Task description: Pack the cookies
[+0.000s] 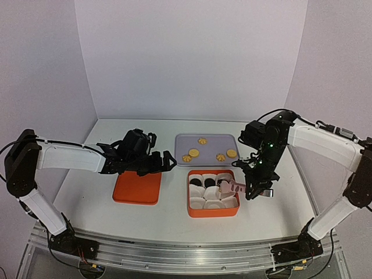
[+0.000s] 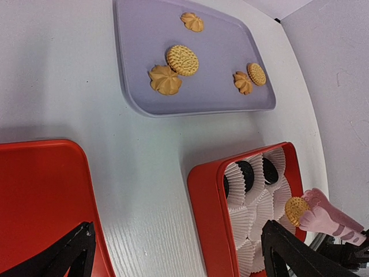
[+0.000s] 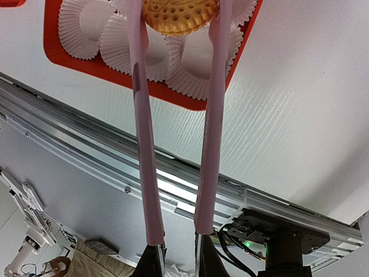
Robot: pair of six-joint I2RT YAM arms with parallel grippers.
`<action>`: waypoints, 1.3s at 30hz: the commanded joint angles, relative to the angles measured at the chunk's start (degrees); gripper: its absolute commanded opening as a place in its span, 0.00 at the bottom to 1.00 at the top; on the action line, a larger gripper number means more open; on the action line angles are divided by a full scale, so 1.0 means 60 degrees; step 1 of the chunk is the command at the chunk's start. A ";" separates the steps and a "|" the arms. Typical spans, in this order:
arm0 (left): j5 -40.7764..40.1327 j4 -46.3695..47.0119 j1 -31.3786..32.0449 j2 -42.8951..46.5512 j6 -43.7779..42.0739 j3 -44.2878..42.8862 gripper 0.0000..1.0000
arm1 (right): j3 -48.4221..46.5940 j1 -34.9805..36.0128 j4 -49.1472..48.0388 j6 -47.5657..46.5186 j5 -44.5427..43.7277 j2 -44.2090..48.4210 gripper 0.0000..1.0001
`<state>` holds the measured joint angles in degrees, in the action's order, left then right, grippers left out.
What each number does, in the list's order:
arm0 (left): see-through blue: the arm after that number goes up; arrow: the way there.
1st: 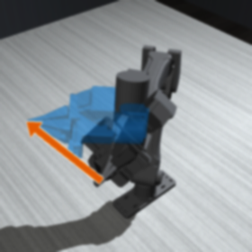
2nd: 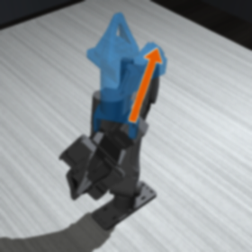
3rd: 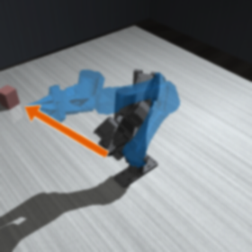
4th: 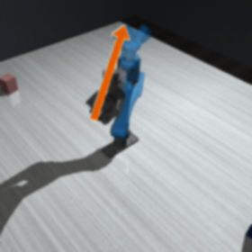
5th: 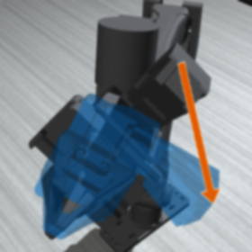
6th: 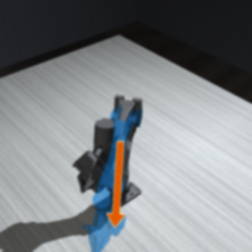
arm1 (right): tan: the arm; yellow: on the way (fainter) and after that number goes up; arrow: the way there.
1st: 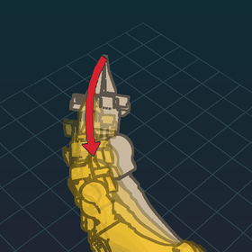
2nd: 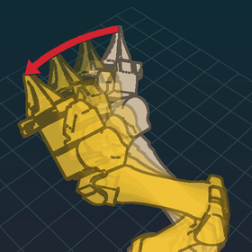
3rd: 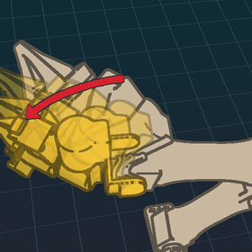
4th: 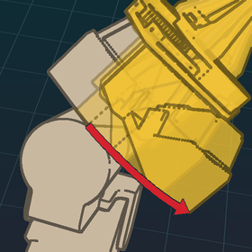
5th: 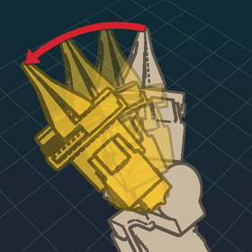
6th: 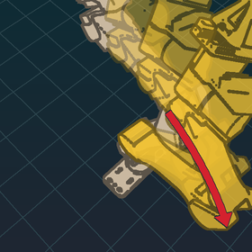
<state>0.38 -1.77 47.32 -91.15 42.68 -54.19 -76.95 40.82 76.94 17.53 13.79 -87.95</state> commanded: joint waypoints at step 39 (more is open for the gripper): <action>0.0307 0.0728 0.0017 -0.0036 -0.0208 -0.0266 1.00 | -0.0331 0.0038 0.6367 0.0523 0.0068 0.0217 0.00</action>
<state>1.58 0.56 47.33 -91.39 41.93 -54.43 -77.86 40.82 76.59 19.66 12.12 -90.06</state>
